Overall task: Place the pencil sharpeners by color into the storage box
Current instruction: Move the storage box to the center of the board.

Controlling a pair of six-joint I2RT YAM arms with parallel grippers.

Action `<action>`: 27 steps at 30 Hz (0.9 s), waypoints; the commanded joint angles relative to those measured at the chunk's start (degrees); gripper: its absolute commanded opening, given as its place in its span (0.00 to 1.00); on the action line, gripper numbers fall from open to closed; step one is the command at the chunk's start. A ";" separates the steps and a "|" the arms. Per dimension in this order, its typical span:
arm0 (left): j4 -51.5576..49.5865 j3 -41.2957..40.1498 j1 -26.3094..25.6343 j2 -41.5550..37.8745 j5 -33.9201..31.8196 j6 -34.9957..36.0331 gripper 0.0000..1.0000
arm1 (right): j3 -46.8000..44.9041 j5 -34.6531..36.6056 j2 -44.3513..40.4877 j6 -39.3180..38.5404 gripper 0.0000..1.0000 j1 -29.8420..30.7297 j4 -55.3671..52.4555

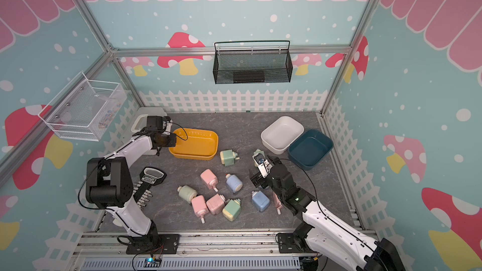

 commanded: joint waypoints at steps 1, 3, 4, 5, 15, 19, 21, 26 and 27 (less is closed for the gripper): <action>0.78 -1.67 1.58 -1.96 -4.48 -0.21 0.00 | 2.19 -0.69 0.41 -0.65 0.99 0.05 0.77; 2.61 -3.35 2.20 -2.39 -6.04 -1.20 0.00 | 2.32 -0.61 0.36 -0.72 0.99 0.10 0.73; 3.68 -4.23 2.31 -2.56 -7.02 -1.54 0.00 | 2.33 -0.54 0.27 -0.64 0.99 0.13 0.75; 4.22 -4.80 2.35 -2.66 -7.58 -1.49 0.00 | 2.26 -0.49 0.28 -0.57 0.99 0.12 0.76; 5.62 -5.97 2.42 -1.86 -7.58 2.33 0.14 | 2.89 -0.89 1.88 -0.78 0.99 0.09 1.37; 5.72 -6.44 2.41 -2.28 -11.52 3.54 0.19 | 4.13 -1.45 4.27 -1.63 0.99 0.11 1.15; 5.89 -6.46 2.47 -1.99 -13.21 4.14 0.19 | 5.03 -1.84 5.69 -1.94 0.99 0.05 1.14; 6.07 -5.72 2.43 -0.87 -17.88 4.59 0.19 | 6.27 -3.02 7.95 -2.12 0.99 0.05 1.28; 6.08 -5.75 2.44 -1.05 -17.58 4.39 0.19 | 6.26 -3.00 8.30 -2.15 0.99 0.11 1.32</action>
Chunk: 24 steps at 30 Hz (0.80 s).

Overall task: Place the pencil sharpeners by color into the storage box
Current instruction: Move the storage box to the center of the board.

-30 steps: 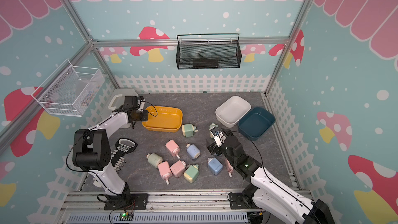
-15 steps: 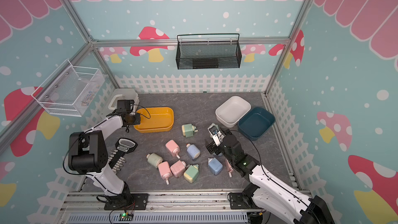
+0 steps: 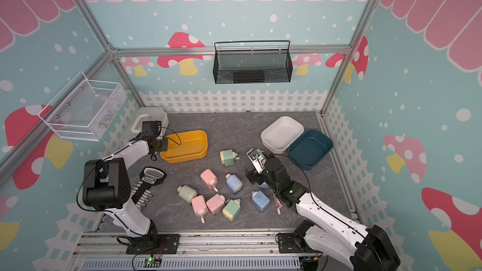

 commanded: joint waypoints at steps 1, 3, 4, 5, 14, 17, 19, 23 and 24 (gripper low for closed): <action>0.70 0.10 0.22 -0.21 -2.37 1.00 0.19 | 1.41 -1.06 1.02 -0.70 0.99 0.05 0.75; 0.64 -0.29 0.14 -0.69 -0.55 0.64 0.20 | 1.45 -0.94 1.70 -0.56 0.99 0.07 1.02; 0.62 -0.45 0.22 -0.63 -0.73 0.58 0.21 | 1.41 -1.01 1.92 -0.47 0.99 0.12 1.17; 0.62 -0.35 0.22 -0.50 -1.77 0.41 0.21 | 1.45 -1.02 2.26 -0.37 0.99 0.09 1.30; 0.03 -0.79 0.15 -0.76 7.46 -1.03 0.35 | 2.01 -1.87 4.86 0.90 0.99 0.07 3.01; 0.02 -0.67 0.22 -0.76 8.28 -1.62 0.38 | 2.29 -2.35 5.36 1.48 0.99 0.12 2.97; -0.79 -0.40 0.15 -0.03 6.81 -1.57 0.38 | 2.38 -2.48 5.45 1.73 0.99 0.13 2.89; -3.03 0.86 0.16 1.92 4.56 -1.66 0.32 | 2.81 -2.42 5.06 1.87 0.99 0.07 2.56; -3.16 0.76 0.24 1.72 4.48 -1.74 0.31 | 2.94 -2.42 4.93 1.86 0.99 0.11 2.24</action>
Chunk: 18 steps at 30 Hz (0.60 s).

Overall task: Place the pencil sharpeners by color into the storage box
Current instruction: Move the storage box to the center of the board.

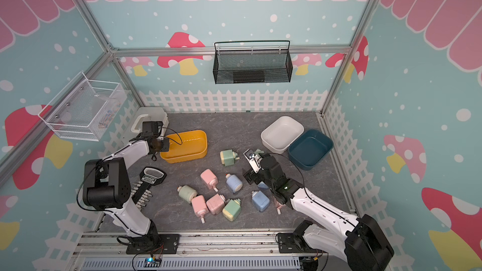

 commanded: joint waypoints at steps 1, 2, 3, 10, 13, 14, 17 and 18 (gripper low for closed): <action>-2.16 0.74 0.19 1.21 -0.84 -0.51 0.31 | 2.07 -0.59 -0.46 0.97 0.99 0.10 0.52; -2.21 0.75 0.22 1.24 -0.95 -0.45 0.31 | 2.06 -0.54 -0.75 0.99 0.99 0.08 0.52; -2.48 0.87 0.19 1.45 -1.05 -0.44 0.30 | 2.06 -0.34 -0.85 1.01 0.99 0.05 0.52; -3.22 1.96 0.15 2.35 -0.74 -0.25 0.13 | 1.92 -0.44 -1.03 1.23 0.99 0.12 0.68; -3.14 3.04 0.18 3.15 -0.71 0.68 0.10 | 2.12 -0.76 -0.03 1.05 0.99 0.12 0.87; -3.26 3.80 0.22 3.54 -1.05 1.30 0.08 | 2.37 -0.94 0.34 1.18 0.99 0.09 0.71; -3.45 5.21 0.19 4.00 -3.15 3.30 0.02 | 3.09 -1.85 1.15 0.85 0.99 0.13 0.37; -3.30 5.36 0.22 4.02 -3.61 3.62 0.02 | 3.27 -1.98 1.35 0.63 0.99 0.09 0.39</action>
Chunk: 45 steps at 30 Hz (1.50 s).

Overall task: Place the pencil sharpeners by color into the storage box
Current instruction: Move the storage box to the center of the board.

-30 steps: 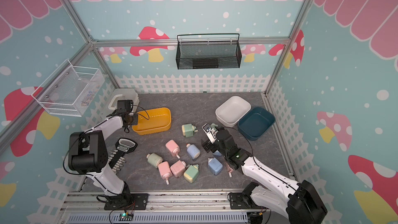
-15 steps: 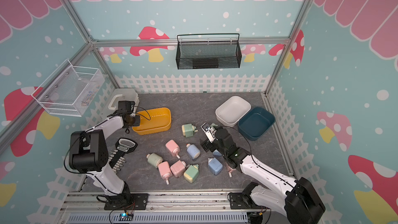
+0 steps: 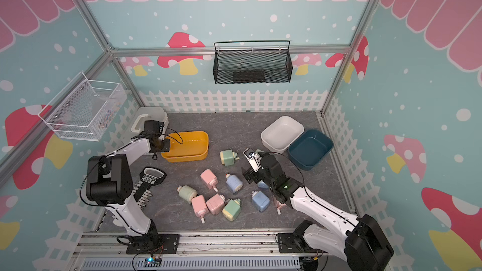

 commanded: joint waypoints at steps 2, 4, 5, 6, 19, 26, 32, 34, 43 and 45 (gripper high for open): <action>-0.68 1.83 0.31 1.07 -3.23 3.07 0.01 | 2.46 -1.68 1.40 -0.42 0.99 0.10 0.47; -0.69 2.07 0.27 1.76 -3.75 3.58 0.02 | 3.27 -2.27 2.74 -0.55 0.99 0.11 0.45; -0.69 2.33 0.22 2.23 -3.98 3.95 0.02 | 3.86 -2.64 3.54 -0.46 0.99 0.11 0.45; -0.70 2.73 0.31 2.88 -4.28 4.28 0.02 | 4.44 -3.32 4.37 -0.39 0.99 0.09 0.61; -0.99 4.62 -1.16 2.24 -5.56 3.75 0.33 | 15.65 -9.10 15.07 -2.00 0.99 -0.12 -5.45; -0.88 2.68 -3.81 -4.99 -3.32 -2.65 0.75 | 19.82 -7.64 18.49 -1.73 0.99 -3.01 -9.74; 1.34 1.13 -11.48 -9.76 -5.75 -10.93 0.99 | 24.96 -15.24 21.76 -0.14 0.99 -10.82 -17.59; 3.04 -0.16 -15.10 -11.11 -6.85 -13.86 0.99 | 27.81 -16.38 23.66 0.55 0.99 -13.71 -21.08; 9.77 -5.42 -29.77 -13.47 -5.55 -28.73 0.99 | 40.94 -14.29 34.86 0.29 0.99 -22.82 -31.20; 11.79 -7.79 -30.58 -14.51 -3.17 -32.37 0.99 | 43.33 -13.80 36.82 -2.40 0.96 -24.17 -33.22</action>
